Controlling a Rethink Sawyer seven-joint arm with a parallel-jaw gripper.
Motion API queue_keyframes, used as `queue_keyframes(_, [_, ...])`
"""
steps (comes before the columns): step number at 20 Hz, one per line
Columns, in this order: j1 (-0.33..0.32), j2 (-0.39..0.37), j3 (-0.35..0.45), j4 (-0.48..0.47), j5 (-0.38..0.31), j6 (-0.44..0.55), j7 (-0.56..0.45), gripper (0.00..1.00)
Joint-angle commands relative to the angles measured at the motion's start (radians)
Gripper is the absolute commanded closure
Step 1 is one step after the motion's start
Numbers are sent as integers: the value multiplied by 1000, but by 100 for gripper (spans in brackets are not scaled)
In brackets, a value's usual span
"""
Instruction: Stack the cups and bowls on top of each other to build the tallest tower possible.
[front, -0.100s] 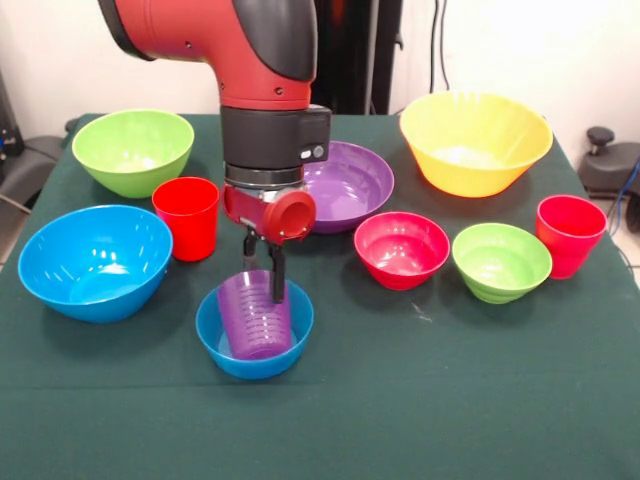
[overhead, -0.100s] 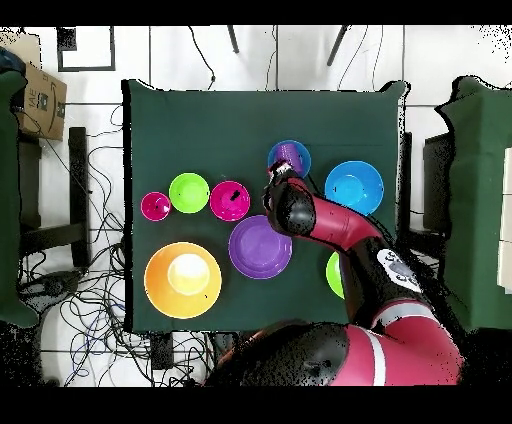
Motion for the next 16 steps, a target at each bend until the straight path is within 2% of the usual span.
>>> queue_keyframes(1, [23,22,45,-56,-52,-99,67,100])
queue_keyframes(8, [40,33,41,-41,-22,-172,100,100])
queue_keyframes(16, [29,45,62,-44,-15,-150,87,100])
